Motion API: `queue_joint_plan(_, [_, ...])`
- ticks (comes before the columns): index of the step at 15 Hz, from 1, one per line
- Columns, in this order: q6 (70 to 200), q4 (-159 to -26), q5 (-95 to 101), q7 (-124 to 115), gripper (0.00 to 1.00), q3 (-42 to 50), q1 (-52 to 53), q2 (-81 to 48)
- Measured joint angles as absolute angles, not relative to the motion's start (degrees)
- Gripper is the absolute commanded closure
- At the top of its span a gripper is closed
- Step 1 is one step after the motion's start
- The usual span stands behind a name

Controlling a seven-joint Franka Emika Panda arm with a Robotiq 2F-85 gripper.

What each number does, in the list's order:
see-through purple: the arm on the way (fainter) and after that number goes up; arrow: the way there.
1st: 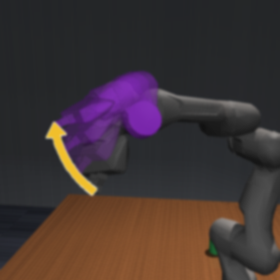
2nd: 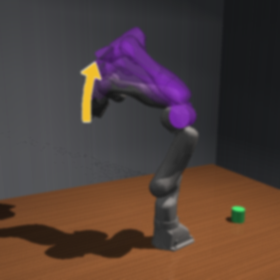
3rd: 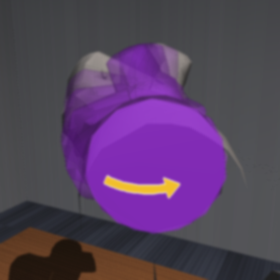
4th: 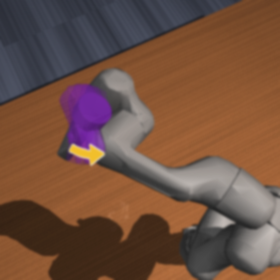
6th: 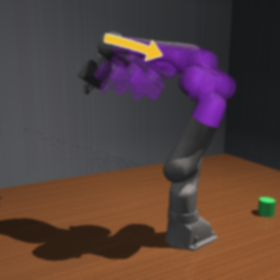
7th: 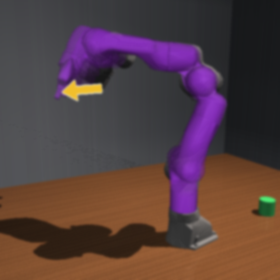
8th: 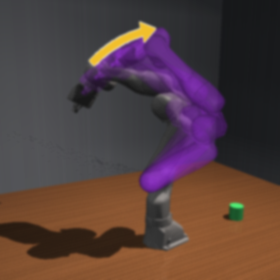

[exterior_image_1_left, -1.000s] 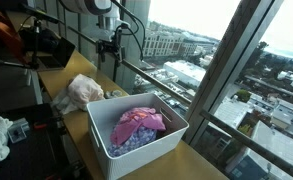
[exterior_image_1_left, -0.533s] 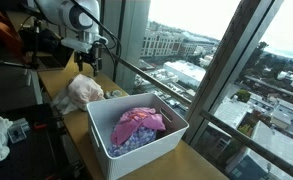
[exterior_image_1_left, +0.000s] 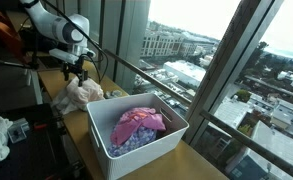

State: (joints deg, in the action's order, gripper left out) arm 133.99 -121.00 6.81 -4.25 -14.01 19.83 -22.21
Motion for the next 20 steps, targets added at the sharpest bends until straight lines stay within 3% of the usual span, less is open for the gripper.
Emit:
queue_joint_plan(7, [136.3,-117.9,6.8,-5.4,0.00,-11.9,19.7,-31.0])
queue_joint_plan(8, [137.1,-117.2,6.8,-5.4,0.25,-11.0,19.3,-33.0])
queue_joint_plan(9, [137.5,-116.3,6.8,-5.4,0.26,-10.2,19.0,-35.2])
queue_joint_plan(15, [138.0,-111.4,6.8,-5.4,0.69,-7.9,17.4,-40.5])
queue_joint_plan(20, [138.0,-111.1,6.8,-5.1,0.98,-5.2,12.7,-39.5])
